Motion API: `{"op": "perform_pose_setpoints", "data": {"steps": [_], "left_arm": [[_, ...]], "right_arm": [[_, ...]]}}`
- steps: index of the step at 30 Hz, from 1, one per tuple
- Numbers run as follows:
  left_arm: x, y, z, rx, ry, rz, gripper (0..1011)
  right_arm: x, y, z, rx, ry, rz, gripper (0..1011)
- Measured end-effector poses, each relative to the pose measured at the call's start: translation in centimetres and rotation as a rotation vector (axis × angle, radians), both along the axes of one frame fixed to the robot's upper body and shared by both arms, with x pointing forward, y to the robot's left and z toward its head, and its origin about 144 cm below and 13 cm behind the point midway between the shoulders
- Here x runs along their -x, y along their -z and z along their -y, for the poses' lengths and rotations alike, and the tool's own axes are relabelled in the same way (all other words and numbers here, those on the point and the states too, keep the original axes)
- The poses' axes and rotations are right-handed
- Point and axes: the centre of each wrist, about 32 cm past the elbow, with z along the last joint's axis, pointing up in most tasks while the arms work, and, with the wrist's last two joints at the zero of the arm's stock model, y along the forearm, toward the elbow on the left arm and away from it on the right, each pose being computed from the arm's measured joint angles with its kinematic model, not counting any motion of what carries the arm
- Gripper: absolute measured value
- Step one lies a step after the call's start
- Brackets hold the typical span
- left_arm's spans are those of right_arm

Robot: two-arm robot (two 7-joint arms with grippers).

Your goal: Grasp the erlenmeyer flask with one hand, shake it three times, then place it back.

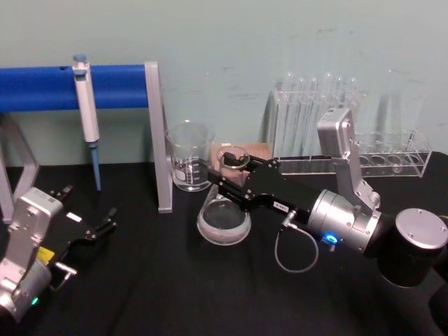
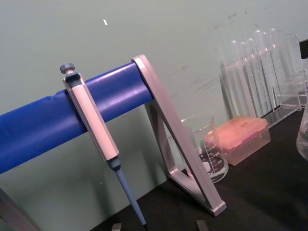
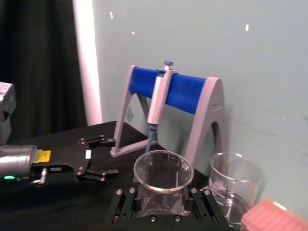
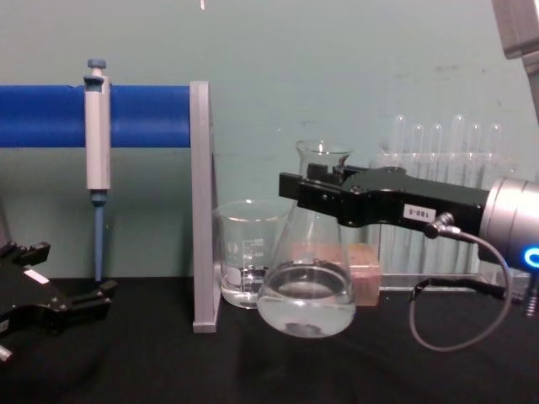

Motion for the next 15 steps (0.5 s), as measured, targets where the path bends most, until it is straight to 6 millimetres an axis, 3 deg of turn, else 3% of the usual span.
{"op": "perform_pose_setpoints", "data": {"steps": [15], "left_arm": [[0.00,0.00,0.00,0.000,0.000,0.000,1001]], "right_arm": [[0.04,-0.23,-0.47,0.000,-0.135,0.008,450]]}}
